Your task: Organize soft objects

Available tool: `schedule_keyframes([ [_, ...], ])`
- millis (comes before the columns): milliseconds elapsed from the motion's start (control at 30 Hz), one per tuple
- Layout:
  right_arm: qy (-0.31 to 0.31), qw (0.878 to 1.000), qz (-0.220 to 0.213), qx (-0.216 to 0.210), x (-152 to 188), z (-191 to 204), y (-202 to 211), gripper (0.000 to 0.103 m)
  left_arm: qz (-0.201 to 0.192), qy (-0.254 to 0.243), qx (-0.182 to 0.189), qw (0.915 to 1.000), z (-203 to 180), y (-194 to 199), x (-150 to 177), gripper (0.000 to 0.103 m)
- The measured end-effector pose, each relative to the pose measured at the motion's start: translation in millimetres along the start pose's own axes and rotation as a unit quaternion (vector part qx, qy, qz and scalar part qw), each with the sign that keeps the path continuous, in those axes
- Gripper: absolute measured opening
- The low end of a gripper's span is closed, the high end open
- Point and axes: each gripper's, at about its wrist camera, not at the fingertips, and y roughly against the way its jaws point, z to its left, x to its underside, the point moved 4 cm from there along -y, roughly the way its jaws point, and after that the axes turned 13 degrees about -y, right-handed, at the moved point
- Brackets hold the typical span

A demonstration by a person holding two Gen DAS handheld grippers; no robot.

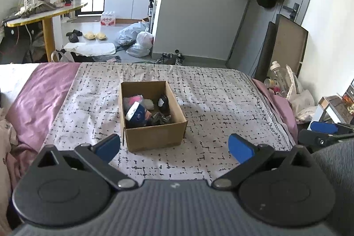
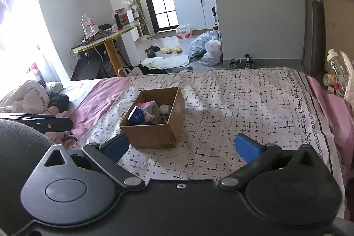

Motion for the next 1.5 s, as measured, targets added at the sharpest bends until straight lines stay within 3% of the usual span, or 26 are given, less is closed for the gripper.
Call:
schedule_keyframes([
  [1500, 0.001, 1.0, 0.002, 0.004, 2, -5, -4, 0.103, 0.007, -0.001, -0.009, 0.9999, -4, -10, 1, 0.103],
])
